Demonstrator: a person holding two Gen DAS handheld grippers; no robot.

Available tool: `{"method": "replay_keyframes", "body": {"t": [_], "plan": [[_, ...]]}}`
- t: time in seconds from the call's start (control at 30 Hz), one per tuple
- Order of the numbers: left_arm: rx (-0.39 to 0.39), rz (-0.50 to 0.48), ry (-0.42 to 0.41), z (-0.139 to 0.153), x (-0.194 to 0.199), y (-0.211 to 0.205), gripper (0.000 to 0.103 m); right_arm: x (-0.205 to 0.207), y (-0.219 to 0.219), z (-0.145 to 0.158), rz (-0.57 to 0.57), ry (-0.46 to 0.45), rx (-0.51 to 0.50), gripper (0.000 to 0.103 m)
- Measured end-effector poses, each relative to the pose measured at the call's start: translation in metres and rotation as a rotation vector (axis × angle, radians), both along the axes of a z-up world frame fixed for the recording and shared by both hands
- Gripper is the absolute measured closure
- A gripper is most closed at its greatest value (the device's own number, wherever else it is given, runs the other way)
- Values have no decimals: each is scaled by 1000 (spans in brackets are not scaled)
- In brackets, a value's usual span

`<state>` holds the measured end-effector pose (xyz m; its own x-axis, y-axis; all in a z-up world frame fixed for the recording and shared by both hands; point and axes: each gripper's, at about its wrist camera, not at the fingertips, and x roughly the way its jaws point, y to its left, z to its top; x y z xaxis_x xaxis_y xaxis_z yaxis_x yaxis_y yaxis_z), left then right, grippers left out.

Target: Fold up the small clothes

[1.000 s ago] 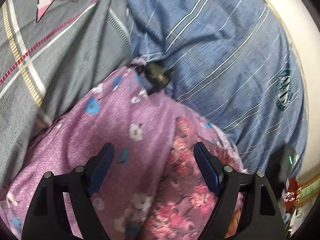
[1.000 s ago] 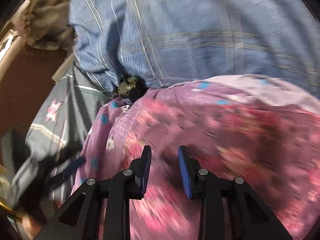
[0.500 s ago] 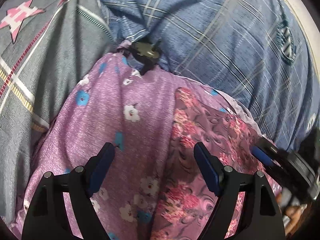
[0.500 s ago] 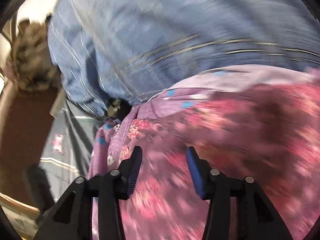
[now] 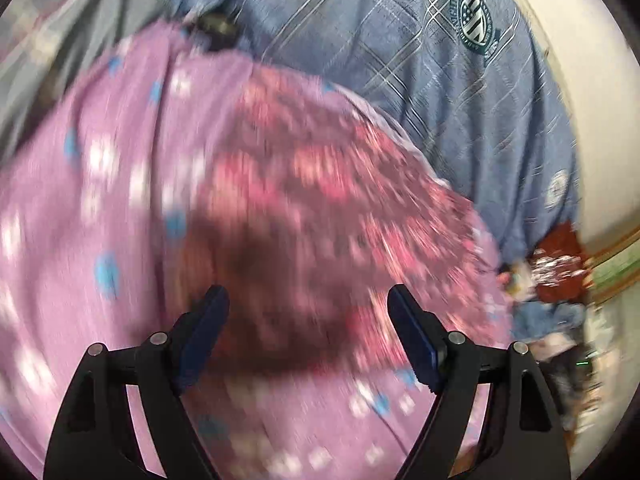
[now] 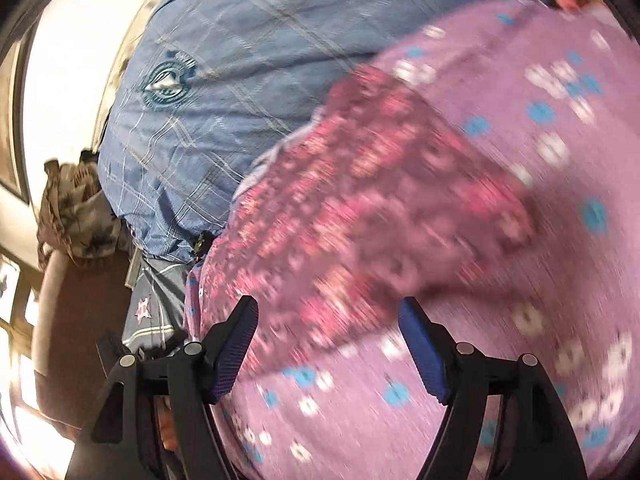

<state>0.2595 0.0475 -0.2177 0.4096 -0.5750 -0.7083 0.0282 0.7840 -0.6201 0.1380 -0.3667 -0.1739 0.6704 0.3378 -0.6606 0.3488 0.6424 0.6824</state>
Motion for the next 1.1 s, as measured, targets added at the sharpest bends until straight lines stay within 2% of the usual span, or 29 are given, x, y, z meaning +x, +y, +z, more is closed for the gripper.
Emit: {"method": "replay_keyframes", "body": {"t": [0.1, 0.2, 0.3, 0.43, 0.63, 0.73, 0.77, 0.83, 0.9, 1.0, 1.1], "plan": [[-21, 53, 41, -10, -32, 9, 21, -11, -9, -18, -57, -13, 99, 28], [-69, 119, 110, -26, -45, 16, 21, -16, -19, -30, -125, -34, 156, 27], [-122, 179, 116, -28, -41, 17, 21, -12, -24, -43, -171, -54, 210, 27], [-180, 198, 144, -33, -27, 8, 19, -2, -30, -60, -207, -59, 274, 27], [-302, 297, 122, -33, -16, 8, 18, 22, -29, -57, -212, -110, 253, 27], [-373, 278, 64, -29, -16, 4, 23, 33, -26, -55, -191, -156, 231, 28], [-384, 271, 34, -27, -18, 2, 26, 36, -24, -56, -178, -177, 223, 33], [-349, 263, -9, -24, -20, -1, 31, 40, -24, -62, -154, -181, 207, 52], [-352, 280, -12, -30, -18, 0, 35, 43, -26, -75, -149, -140, 191, 86], [-347, 309, 26, -43, -12, -1, 35, 42, -31, -80, -147, -151, 216, 91], [-331, 301, -11, -39, -7, -6, 35, 47, -31, -78, -141, -139, 194, 91]]}}
